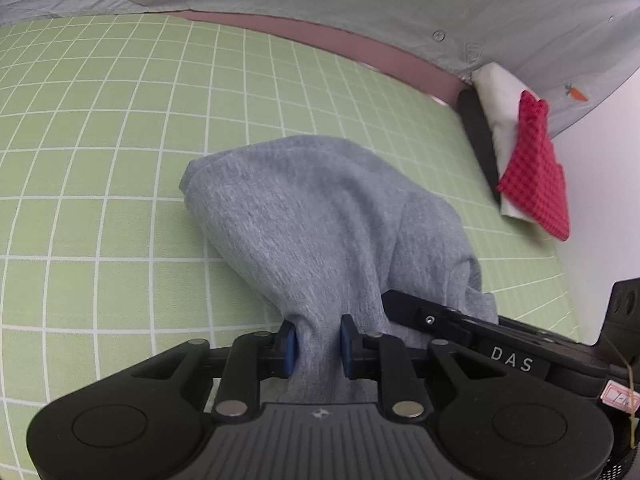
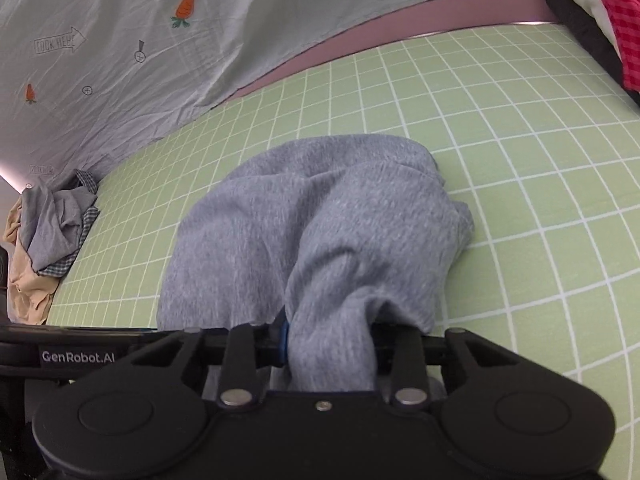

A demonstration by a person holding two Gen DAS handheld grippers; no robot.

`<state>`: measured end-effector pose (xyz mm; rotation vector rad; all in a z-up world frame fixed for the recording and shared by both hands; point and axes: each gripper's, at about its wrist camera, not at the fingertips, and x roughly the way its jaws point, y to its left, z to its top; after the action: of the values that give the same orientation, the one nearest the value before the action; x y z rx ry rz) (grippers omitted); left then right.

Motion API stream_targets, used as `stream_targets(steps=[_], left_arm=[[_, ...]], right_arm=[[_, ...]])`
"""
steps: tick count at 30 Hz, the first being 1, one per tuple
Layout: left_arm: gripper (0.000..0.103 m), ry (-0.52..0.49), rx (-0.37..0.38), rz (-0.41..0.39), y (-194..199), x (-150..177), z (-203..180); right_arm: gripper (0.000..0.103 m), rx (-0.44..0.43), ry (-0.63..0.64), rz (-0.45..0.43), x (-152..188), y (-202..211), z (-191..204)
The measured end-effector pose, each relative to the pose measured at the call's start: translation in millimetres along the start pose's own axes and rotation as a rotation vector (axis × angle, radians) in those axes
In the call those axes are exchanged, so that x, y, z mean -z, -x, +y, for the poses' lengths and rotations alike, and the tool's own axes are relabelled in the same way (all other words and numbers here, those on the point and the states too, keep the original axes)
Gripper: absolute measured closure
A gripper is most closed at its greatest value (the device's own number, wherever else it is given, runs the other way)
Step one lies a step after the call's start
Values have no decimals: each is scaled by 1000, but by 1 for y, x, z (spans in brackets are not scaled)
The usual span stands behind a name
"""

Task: Fold clothes
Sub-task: 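Lift the grey bundle with both grippers and carry it onto the red checked stack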

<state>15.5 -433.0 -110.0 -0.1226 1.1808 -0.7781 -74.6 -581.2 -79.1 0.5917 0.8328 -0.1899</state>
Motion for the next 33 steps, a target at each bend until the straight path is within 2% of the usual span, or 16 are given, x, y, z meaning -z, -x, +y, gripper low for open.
stream_targets(steps=[3,5,9,11,17,20,25,27,31,33], left_arm=[[85,-23,12,-24,17,11,-11],[85,-48,13,-34,24,19,-18],[85,-41,63,-29,33,35,-25],[85,-37,99,-13,35,44,-31],[86,-136,195,50,19,64,-84],[87,-205,219,70,-1,74,-122],[87,-189,216,42,-33,88,-182],[87,-187,202,46,-50,93,-211],[87,-291,211,36,-81,106,-281],[89,-276,209,47,-101,107,-306]], right_arm=[[75,-32,-12,-36,6,19,9],[76,-28,-9,-43,14,30,14],[76,-16,-36,-64,30,54,15],[77,1,-62,-78,39,69,11],[77,105,-135,-120,68,119,-14],[77,157,-163,-150,78,145,-40],[77,172,-216,-200,81,176,-103],[77,166,-218,-204,79,187,-135],[77,174,-186,-215,66,212,-193],[77,192,-161,-230,60,224,-222]])
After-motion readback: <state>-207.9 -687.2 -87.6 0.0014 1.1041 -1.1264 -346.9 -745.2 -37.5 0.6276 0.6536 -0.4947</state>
